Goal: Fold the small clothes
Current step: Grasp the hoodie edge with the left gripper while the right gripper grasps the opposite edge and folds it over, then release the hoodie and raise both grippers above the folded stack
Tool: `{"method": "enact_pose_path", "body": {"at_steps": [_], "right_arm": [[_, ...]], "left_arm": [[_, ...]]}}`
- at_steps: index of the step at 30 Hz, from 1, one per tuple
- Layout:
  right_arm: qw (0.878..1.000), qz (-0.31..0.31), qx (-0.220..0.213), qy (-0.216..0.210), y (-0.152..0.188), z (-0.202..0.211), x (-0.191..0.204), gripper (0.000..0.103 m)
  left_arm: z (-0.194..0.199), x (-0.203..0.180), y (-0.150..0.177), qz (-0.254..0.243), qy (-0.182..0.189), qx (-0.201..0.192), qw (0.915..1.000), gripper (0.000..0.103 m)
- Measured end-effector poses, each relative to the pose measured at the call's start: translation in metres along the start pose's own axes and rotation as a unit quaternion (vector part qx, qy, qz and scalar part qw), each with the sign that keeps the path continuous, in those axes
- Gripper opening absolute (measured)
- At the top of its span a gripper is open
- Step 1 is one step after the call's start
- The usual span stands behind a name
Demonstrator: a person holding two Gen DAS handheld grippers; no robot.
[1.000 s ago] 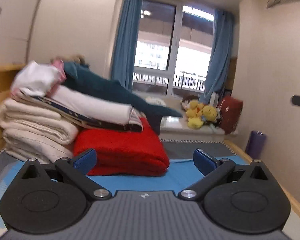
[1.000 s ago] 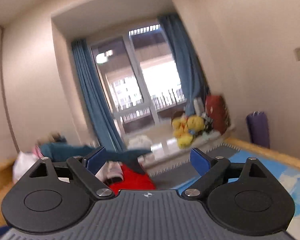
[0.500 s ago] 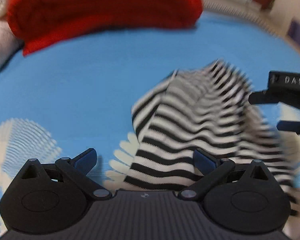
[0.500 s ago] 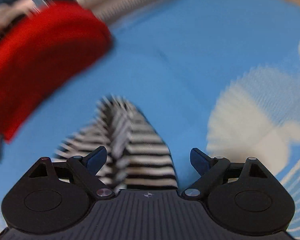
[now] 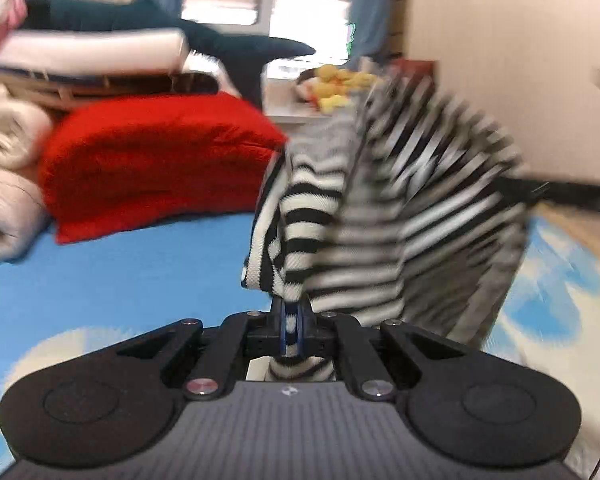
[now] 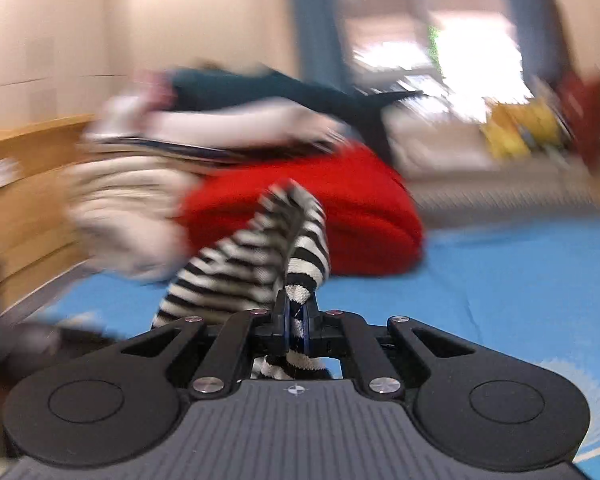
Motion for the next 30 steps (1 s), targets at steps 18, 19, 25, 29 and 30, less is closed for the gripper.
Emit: {"method": "enact_pose_path", "body": {"at_steps": [18,19,25,29,30], "right_arm": [[0.95,-0.259,0.106,0.136,0.158,0.192,0.097,0.09],[0.95,-0.261,0.095,0.144,0.164,0.19,0.101,0.09],[0.957,-0.182,0.153,0.167,0.198,0.146,0.122,0.088],[0.957,-0.169,0.147,0.185,0.191,0.128,0.119,0.083],[0.957,-0.159,0.151,0.187,0.193,0.123,0.119,0.075]], "left_arm": [[0.226,-0.09,0.141,0.122,-0.139,0.07,0.9802,0.103],[0.225,-0.099,0.143,0.124,-0.14,0.063,0.9803,0.103],[0.17,-0.122,0.182,0.125,-0.178,0.087,0.9722,0.103],[0.144,-0.119,0.181,0.125,-0.167,0.12,0.9707,0.103],[0.14,-0.119,0.178,0.115,-0.174,0.113,0.9715,0.103]]}}
Point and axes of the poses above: each gripper's, at about its wrist camera, not at the fingertips, and z roughly against the way its jaws point, x to its left, y to its underside, the point moved 1 cm from there along -z, roughly the way its jaws point, and after that the axes turned 6 degrees about x, right-handed, at the moved point
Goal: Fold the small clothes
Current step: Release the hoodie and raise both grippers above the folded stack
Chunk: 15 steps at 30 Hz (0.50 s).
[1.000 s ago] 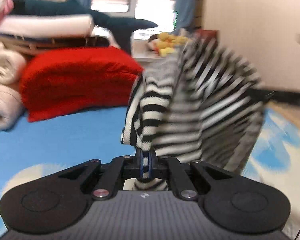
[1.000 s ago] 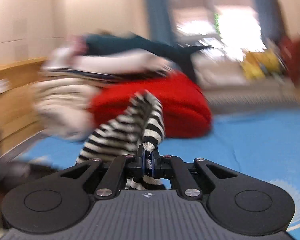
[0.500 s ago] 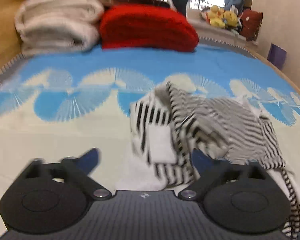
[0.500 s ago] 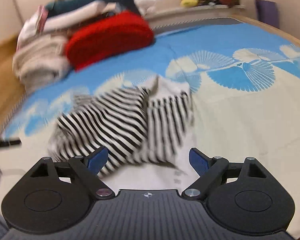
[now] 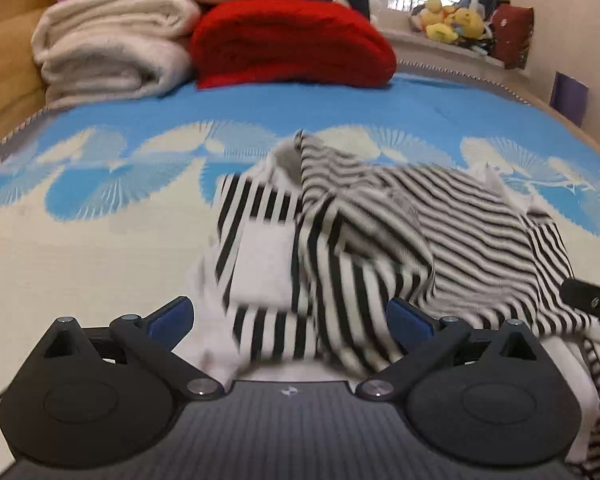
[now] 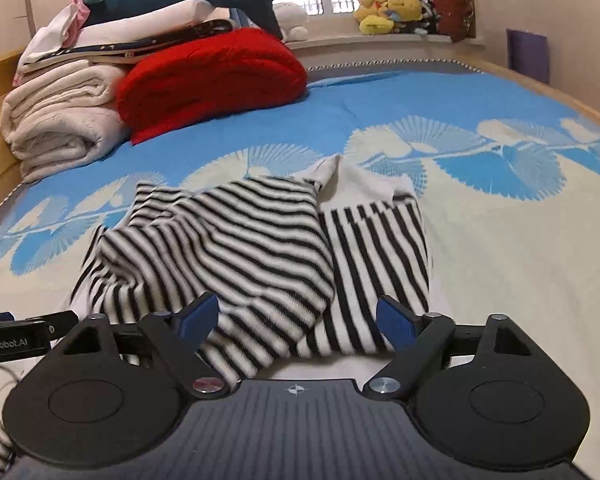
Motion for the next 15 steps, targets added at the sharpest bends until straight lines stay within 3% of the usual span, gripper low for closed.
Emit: {"method": "enact_pose_path", "body": {"at_steps": [1,4,7,15], "right_arm": [[1.0,0.007,0.005,0.004,0.0,-0.004,0.002,0.068],[1.0,0.004,0.027,-0.001,-0.001,-0.017,0.004,0.061],[0.999,0.02,0.025,-0.007,-0.004,-0.022,0.014,0.06],[0.997,0.065,0.031,-0.015,0.007,-0.024,0.04,0.059]], "left_arm": [[-0.003,-0.003,-0.003,-0.011,-0.009,-0.009,0.9999,0.103],[-0.01,-0.004,-0.006,-0.016,-0.014,-0.007,0.9997,0.103],[-0.019,0.0,-0.009,0.002,0.0,0.015,0.9999,0.103],[-0.029,0.005,-0.006,0.031,-0.016,0.036,0.9987,0.103]]}}
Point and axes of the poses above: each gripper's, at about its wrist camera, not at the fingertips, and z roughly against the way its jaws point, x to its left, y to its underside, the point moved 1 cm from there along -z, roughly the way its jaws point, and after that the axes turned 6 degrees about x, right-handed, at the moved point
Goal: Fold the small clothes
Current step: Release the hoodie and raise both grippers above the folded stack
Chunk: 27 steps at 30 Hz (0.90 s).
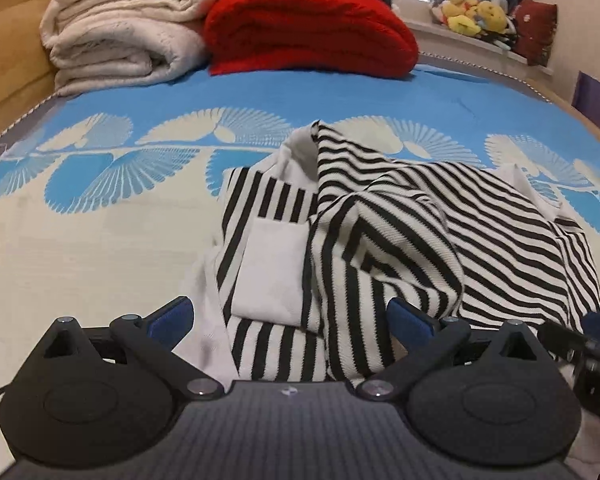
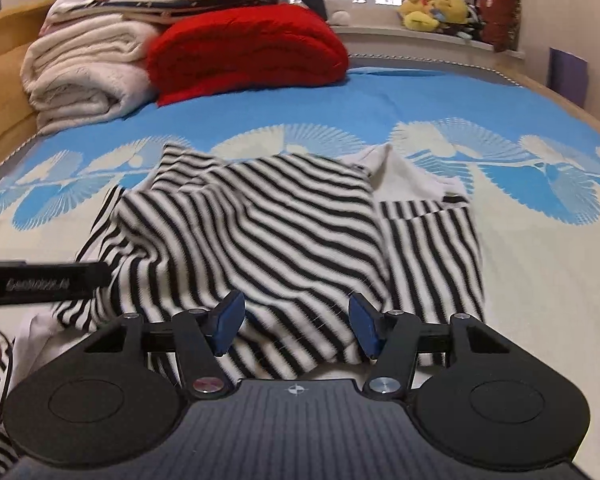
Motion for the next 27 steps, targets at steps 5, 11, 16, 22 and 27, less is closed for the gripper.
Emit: {"method": "enact_pose_path", "body": {"at_steps": [5,11,16,22,27], "right_arm": [[1.0,0.014,-0.003,0.006,0.0046,0.0035,0.0047,0.059],[1.0,0.01,-0.003,0.005,0.0051,0.005,0.0024,0.059],[1.0,0.012,-0.004,0.005,0.0055,0.0063,0.0036,0.059],[1.0,0.011,-0.003,0.007,0.0059,0.0061,0.0037,0.059],[1.0,0.014,0.0,0.008,0.007,0.0055,0.0054,0.059]], "left_arm": [[-0.002,0.0011,0.0024,0.006,-0.004,0.007,1.0,0.103],[-0.0015,-0.0011,0.0052,0.002,-0.006,0.009,0.9999,0.103],[-0.0039,-0.0035,0.0069,-0.003,-0.01,0.015,0.9998,0.103],[-0.0087,-0.0041,0.0088,-0.003,-0.013,0.028,0.9995,0.103],[-0.0084,-0.0046,0.0098,-0.006,-0.014,0.03,0.9994,0.103]]}}
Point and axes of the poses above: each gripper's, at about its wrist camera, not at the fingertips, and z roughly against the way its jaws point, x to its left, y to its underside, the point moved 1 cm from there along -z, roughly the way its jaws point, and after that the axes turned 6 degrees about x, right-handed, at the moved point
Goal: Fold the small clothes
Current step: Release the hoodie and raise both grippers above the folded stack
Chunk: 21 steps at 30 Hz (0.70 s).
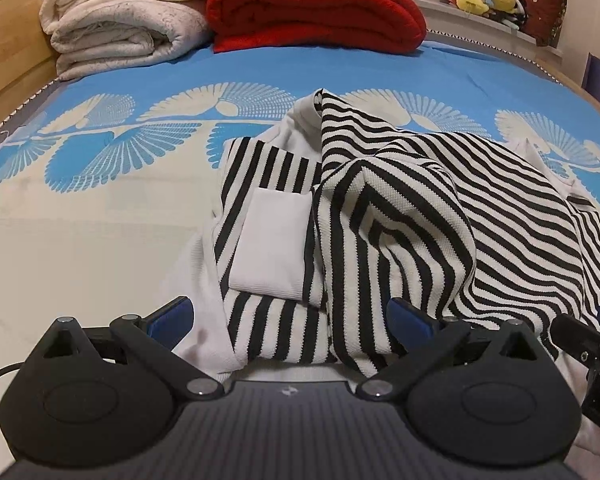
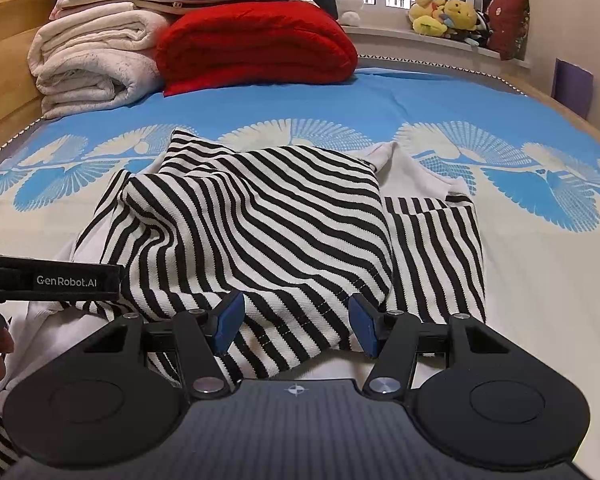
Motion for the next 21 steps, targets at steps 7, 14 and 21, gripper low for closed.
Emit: {"method": "enact_pose_path", "body": {"at_steps": [7,14,21], "right_arm": [[1.0,0.001,0.001,0.007,0.001,-0.002,0.001,0.061],[0.995,0.016,0.098,0.024,0.015,-0.035,0.002,0.075],[0.999,-0.024,0.043,0.002,0.007,-0.011,-0.006,0.075]], "left_arm": [[-0.001,0.0,0.0,-0.002,-0.002,0.004,1.0,0.103],[-0.025,-0.001,0.008,-0.025,-0.045,0.065,0.9965,0.103],[0.0,0.008,0.004,-0.001,-0.011,0.031,0.9995,0.103]]}}
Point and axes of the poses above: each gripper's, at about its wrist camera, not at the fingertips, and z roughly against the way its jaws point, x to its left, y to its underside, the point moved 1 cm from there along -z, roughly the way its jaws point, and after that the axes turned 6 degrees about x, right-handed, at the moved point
